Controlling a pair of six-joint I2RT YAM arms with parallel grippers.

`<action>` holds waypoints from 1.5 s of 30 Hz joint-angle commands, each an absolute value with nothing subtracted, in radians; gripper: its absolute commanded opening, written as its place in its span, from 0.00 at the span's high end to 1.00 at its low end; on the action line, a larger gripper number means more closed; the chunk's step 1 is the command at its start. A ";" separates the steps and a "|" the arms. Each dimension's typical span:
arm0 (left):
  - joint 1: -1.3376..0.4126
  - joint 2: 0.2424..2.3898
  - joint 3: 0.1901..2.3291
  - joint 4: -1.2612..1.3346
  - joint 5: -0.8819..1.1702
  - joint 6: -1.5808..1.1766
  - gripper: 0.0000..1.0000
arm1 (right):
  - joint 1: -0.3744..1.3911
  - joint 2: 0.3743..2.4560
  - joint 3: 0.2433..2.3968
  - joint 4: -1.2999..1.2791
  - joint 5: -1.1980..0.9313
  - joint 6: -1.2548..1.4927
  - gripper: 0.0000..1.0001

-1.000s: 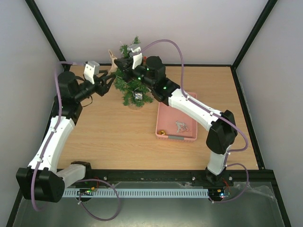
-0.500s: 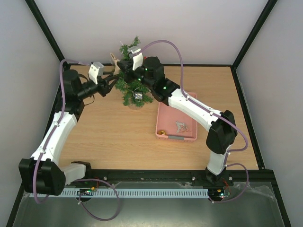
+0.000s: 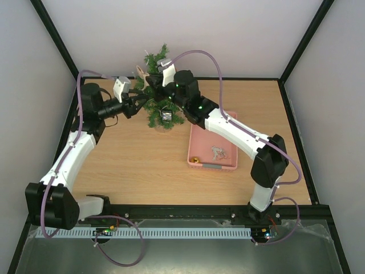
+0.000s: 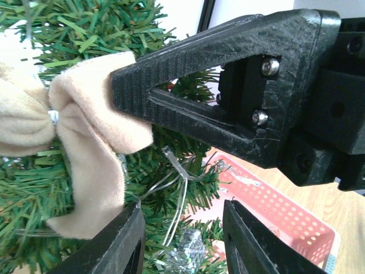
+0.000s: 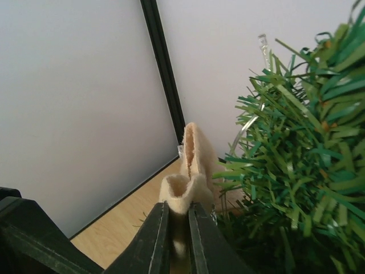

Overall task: Decorate the small christmas tree
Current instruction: Place the decoration item on the Christmas tree.

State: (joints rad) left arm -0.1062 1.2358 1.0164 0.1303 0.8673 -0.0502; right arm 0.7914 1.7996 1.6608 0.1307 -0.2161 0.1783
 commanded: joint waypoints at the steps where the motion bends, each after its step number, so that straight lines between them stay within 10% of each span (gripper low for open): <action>1: -0.122 1.238 1.026 0.184 0.909 -0.064 0.60 | 0.791 1.741 1.639 0.107 -0.174 0.164 0.89; 22: -0.151 1.267 1.035 0.214 0.903 -0.094 0.58 | 0.790 1.655 1.586 0.105 -0.169 0.198 0.77; 45: -0.128 1.229 1.170 0.120 0.598 -0.356 0.64 | 0.791 1.224 1.196 0.133 -0.160 0.268 0.25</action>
